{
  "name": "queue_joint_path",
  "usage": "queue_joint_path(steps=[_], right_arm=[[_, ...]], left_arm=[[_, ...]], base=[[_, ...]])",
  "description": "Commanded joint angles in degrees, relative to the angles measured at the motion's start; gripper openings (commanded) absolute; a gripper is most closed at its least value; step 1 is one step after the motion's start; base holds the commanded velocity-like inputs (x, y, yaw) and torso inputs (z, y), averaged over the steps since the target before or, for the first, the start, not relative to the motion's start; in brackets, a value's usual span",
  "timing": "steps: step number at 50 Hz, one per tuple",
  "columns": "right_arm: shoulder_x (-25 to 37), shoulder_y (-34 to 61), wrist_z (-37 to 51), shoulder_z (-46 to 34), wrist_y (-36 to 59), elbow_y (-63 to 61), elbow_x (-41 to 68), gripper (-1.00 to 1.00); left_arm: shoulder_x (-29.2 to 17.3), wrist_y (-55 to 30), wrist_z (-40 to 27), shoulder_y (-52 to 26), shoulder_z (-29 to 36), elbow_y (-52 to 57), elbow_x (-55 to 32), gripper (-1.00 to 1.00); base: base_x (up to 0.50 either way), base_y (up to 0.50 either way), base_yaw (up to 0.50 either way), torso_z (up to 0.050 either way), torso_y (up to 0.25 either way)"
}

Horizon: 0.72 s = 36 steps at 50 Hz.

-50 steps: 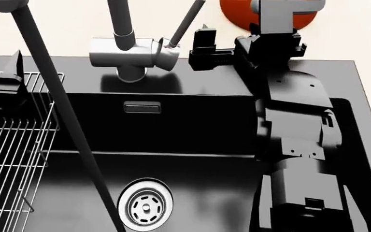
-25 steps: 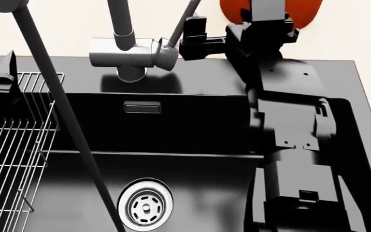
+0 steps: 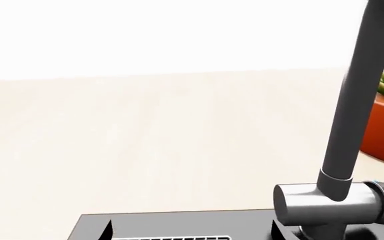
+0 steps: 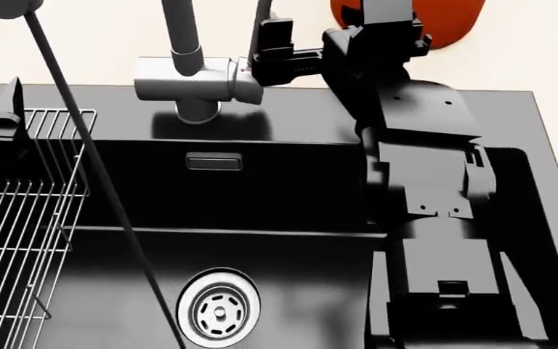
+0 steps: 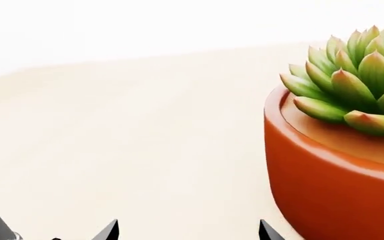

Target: Pick the pomegranates and onions from the sink and place them in one bowl. Place the beet in the other bowl. Then turn off the sink faucet.

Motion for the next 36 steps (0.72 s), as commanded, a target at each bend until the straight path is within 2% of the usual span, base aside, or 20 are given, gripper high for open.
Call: queue_joint_path(steps=[1,12,22,29,36], right_arm=[[-0.48,0.59,-0.55,-5.96,0.62,-0.02,7.09,1.0],[-0.48,1.16,-0.35,-13.83,0.91,-0.01,15.61,1.0],[-0.48,1.18,-0.41,-17.2,1.39,-0.01,18.0,1.0],[-0.48,0.72,0.25,-16.26,1.28,-0.01,16.78,1.0],[0.21,0.26,1.4,-6.22,0.86,-0.02,5.33,1.0]], left_arm=[[-0.16,0.0,1.92,0.43,-1.29,-0.2,-1.86,1.0],[0.1,0.23,1.78,0.79,-1.36,-0.43,-1.62,1.0],[-0.57,0.89,2.92,1.52,-1.56,-0.89,-1.63,1.0],[-0.61,0.86,2.87,1.59,-1.62,-0.88,-1.59,1.0],[-0.34,0.64,3.1,1.35,-1.71,-0.9,-1.63,1.0]], base=[[0.0,0.0,0.0,0.0,0.0],[0.0,0.0,0.0,0.0,0.0],[0.0,0.0,0.0,0.0,0.0],[0.0,0.0,0.0,0.0,0.0],[0.0,0.0,0.0,0.0,0.0]])
